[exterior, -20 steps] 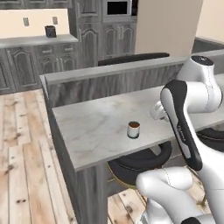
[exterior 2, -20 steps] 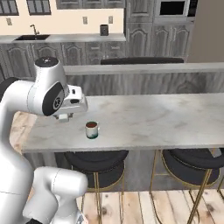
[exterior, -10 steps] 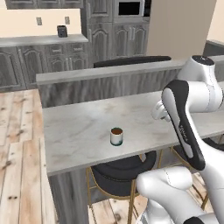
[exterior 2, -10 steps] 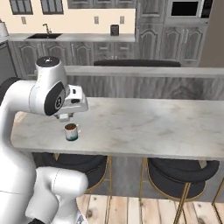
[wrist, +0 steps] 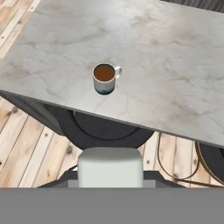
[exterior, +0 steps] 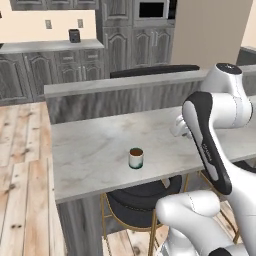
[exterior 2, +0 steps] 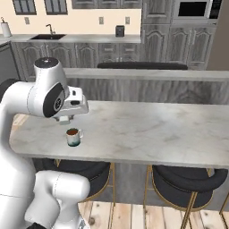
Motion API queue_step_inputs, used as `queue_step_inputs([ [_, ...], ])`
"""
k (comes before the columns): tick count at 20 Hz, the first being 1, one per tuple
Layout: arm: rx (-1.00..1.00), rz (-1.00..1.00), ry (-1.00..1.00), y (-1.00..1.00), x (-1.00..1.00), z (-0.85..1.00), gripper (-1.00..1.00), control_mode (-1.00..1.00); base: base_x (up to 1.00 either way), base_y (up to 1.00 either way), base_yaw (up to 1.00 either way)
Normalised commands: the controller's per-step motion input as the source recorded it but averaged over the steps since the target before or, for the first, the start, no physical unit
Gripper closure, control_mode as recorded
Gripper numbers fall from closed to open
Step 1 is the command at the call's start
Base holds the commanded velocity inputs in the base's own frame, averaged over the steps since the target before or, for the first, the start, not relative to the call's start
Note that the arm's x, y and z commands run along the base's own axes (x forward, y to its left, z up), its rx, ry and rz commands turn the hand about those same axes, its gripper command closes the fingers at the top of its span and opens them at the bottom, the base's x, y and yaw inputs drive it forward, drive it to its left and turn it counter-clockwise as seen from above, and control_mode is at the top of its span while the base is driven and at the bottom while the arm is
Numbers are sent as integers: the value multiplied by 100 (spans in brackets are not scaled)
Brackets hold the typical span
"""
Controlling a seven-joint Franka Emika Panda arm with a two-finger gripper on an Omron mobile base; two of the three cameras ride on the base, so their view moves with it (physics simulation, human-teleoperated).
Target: Pick up the marshmallow and place it in the cup of hot chocolate on the dining counter.
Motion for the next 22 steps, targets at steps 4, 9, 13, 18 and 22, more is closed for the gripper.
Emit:
queue_step_inputs([
  [4,0,0,0,0,0,0,100,100,32,3,0],
  [9,0,3,21,22,59,-28,100,-100,0,0,0],
  [13,0,5,29,28,62,-21,100,-100,0,0,0],
  [18,0,2,16,24,56,-23,100,-100,0,0,0],
  [22,0,0,1,19,61,-44,100,-100,0,0,0],
])
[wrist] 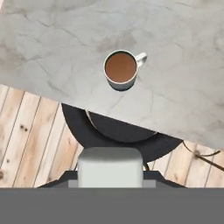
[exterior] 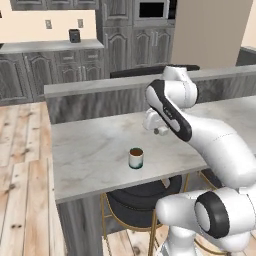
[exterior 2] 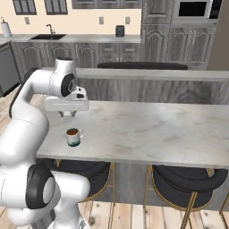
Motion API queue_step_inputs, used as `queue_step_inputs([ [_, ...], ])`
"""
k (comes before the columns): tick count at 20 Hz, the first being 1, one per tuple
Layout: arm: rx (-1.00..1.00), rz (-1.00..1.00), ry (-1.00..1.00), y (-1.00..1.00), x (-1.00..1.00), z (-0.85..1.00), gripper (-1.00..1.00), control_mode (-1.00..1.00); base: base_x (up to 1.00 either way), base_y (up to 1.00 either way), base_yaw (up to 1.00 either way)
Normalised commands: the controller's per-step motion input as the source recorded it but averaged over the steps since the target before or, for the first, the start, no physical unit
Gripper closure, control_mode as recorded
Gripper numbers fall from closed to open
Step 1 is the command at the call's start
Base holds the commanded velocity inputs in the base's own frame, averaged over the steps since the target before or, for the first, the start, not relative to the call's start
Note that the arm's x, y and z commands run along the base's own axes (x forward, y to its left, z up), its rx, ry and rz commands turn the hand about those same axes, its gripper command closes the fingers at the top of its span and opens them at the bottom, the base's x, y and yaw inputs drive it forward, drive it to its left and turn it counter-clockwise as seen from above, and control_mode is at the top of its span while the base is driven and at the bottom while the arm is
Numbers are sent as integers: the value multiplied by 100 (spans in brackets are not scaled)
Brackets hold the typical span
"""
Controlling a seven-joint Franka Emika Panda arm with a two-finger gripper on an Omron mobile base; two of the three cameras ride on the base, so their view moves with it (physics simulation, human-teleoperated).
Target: Pick up the marshmallow and place it in the cup of hot chocolate on the dining counter.
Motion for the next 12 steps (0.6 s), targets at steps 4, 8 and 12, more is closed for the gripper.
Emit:
queue_step_inputs([
  [4,0,0,0,2,63,-56,100,-100,0,0,0],
  [8,0,0,0,1,54,-57,100,-100,0,0,0],
  [12,-2,0,-2,10,38,-49,100,-100,0,0,0],
])
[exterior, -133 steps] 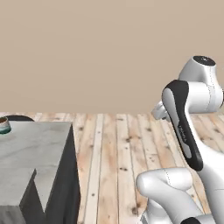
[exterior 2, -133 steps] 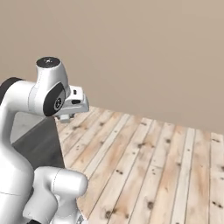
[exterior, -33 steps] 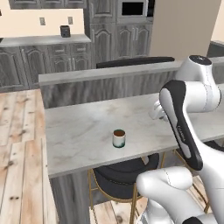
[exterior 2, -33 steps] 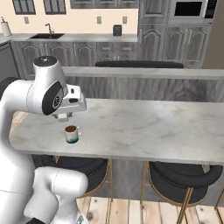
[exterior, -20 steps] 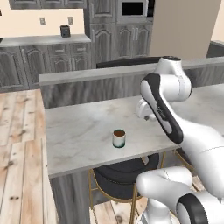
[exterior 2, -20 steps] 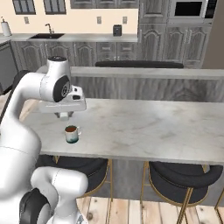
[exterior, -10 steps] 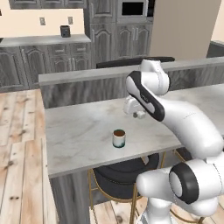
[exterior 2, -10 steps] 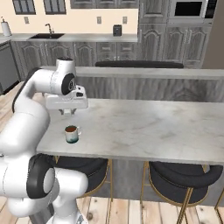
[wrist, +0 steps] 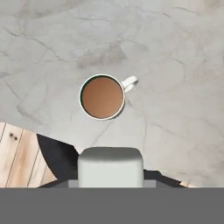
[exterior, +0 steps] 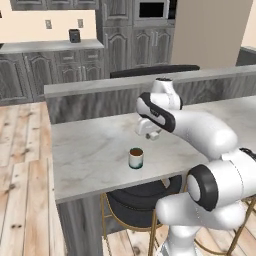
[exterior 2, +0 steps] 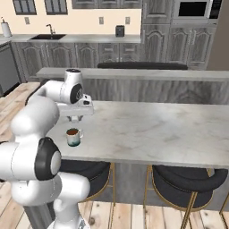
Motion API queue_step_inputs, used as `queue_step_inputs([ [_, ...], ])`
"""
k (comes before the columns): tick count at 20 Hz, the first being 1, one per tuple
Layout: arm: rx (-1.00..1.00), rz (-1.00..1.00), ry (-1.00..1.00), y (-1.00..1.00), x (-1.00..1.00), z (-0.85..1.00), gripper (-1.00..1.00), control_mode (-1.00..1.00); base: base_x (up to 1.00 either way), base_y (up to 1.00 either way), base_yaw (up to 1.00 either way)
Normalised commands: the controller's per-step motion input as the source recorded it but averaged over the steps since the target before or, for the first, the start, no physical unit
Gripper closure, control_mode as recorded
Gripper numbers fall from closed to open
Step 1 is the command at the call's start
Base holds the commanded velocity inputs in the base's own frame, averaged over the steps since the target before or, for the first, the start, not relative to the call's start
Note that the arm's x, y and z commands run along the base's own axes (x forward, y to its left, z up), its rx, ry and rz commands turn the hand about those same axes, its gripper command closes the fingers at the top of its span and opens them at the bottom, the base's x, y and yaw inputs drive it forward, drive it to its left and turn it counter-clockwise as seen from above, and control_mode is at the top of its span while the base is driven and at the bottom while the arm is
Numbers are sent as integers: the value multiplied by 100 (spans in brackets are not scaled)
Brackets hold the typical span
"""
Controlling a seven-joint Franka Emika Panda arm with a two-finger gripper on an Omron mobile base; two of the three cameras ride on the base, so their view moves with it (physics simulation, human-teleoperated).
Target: Pick up the marshmallow and place it in the cup of hot chocolate on the dining counter.
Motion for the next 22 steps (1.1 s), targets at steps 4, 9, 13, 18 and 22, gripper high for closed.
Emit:
queue_step_inputs([
  [4,-5,0,-16,19,15,-41,100,-100,0,0,0],
  [9,-2,0,-13,17,3,-12,100,-100,0,0,0],
  [13,0,0,-2,11,0,-2,100,-100,0,0,0],
  [18,0,0,0,12,5,-12,100,-100,0,0,0],
  [22,0,0,0,18,2,-12,100,-100,0,0,0],
])
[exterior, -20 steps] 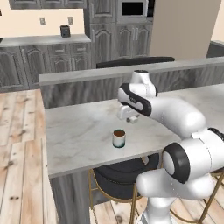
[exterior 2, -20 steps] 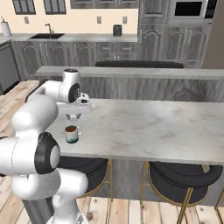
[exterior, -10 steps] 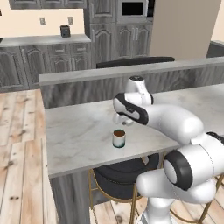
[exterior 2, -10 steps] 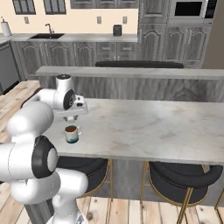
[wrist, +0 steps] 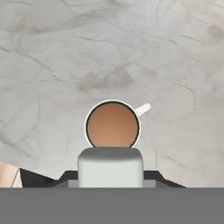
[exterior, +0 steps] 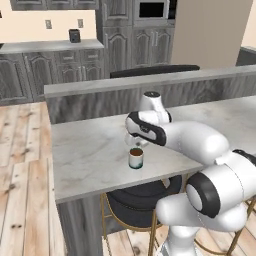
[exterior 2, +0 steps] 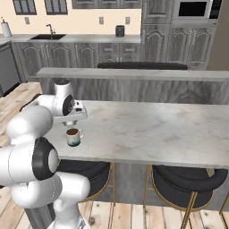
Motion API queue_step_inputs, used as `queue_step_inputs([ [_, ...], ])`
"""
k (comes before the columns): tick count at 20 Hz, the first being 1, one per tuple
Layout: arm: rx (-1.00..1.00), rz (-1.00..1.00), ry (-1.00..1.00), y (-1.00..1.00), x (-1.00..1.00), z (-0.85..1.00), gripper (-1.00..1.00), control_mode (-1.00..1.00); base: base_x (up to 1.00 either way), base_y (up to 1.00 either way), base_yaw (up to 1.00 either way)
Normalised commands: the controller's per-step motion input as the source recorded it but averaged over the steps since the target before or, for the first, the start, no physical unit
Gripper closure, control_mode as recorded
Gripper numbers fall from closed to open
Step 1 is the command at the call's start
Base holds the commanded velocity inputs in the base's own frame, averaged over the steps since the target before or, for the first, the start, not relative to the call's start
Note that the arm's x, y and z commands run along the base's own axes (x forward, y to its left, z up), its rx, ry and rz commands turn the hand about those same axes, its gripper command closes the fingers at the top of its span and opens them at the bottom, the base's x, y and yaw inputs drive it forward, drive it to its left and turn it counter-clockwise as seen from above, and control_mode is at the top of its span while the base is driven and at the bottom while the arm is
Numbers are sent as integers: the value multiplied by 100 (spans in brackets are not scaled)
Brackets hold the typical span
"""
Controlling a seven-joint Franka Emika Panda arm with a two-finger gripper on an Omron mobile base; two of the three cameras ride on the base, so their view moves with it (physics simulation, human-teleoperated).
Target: Pick up the marshmallow and place it in the cup of hot chocolate on the dining counter.
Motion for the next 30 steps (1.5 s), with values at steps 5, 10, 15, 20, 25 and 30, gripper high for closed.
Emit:
queue_step_inputs([
  [5,0,0,0,5,3,-16,100,-100,0,0,0],
  [10,0,0,0,0,0,-22,100,-100,0,0,0],
  [15,0,0,0,1,3,-24,100,-100,0,0,0],
  [20,0,0,0,0,8,-10,100,-100,0,0,0],
  [25,0,0,0,0,5,-5,100,-100,0,0,0],
  [30,0,0,0,3,0,-12,100,-100,0,0,0],
])
